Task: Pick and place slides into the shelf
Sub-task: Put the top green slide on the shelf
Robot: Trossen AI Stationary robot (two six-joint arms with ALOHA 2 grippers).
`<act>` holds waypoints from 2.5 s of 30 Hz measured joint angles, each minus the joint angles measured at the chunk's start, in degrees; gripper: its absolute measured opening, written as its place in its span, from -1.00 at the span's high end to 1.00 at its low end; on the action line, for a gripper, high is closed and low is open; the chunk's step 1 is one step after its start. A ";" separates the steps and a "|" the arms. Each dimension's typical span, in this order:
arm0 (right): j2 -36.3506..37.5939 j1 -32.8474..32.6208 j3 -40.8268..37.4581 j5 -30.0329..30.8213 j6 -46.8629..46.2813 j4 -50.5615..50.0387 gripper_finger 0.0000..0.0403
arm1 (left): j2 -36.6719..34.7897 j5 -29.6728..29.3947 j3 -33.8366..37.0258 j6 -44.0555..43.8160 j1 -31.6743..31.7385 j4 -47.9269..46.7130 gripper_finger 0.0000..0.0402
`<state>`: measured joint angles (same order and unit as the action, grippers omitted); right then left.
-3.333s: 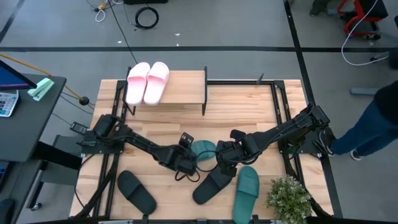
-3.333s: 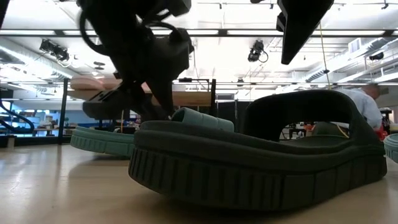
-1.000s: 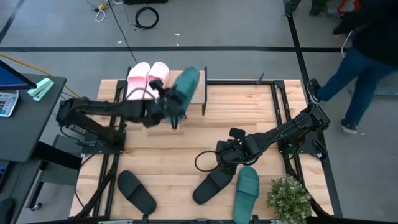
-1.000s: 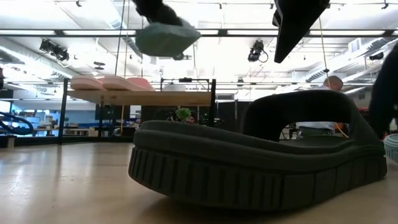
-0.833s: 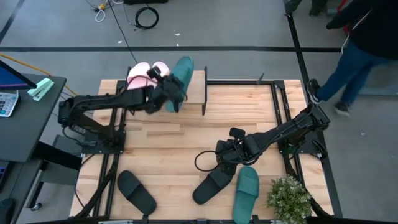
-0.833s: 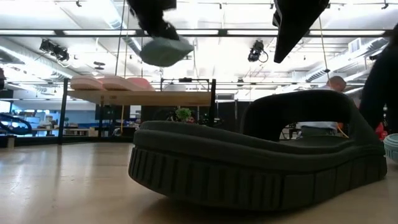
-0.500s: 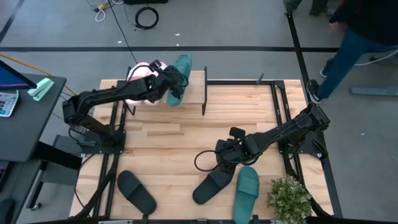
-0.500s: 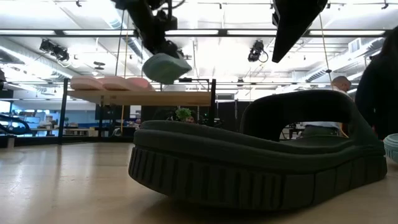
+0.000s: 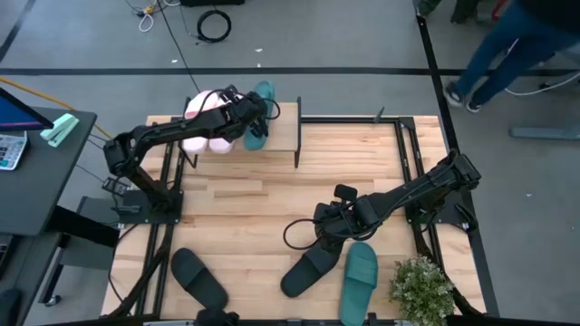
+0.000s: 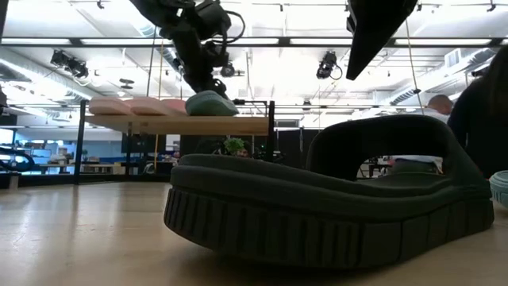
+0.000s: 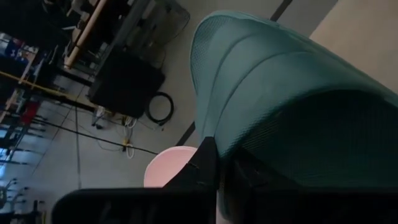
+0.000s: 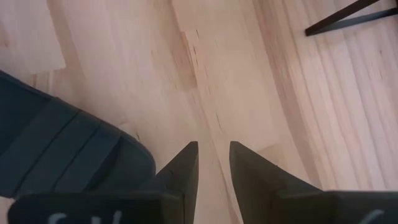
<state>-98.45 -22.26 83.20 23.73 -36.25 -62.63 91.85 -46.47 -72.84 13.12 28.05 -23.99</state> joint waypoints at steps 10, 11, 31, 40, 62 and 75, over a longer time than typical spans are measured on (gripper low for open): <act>0.00 0.00 0.00 0.02 0.04 -0.07 0.51 | -0.04 -0.44 -0.13 1.46 0.46 -4.84 0.89; 0.00 0.00 0.00 0.02 0.02 -0.07 0.51 | -0.06 -0.51 -0.13 1.44 0.48 -5.51 0.91; 0.00 0.00 0.00 0.02 -0.15 -0.07 0.51 | 0.00 -0.38 0.09 4.23 -1.94 -8.62 0.09; 0.00 0.00 0.00 0.03 -0.11 -0.03 0.51 | -2.45 -7.29 0.11 7.13 -7.42 -9.41 0.06; 0.31 11.03 1.09 16.45 26.54 18.49 0.98 | -23.42 -18.68 0.09 6.73 -22.25 -9.11 0.93; 0.40 35.81 15.36 -13.65 42.07 31.20 0.99 | -32.40 -18.21 0.07 2.97 -34.97 -9.32 0.98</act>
<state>-98.05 13.55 98.56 10.07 5.82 -31.43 59.46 -64.69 -72.77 16.08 -6.92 -33.31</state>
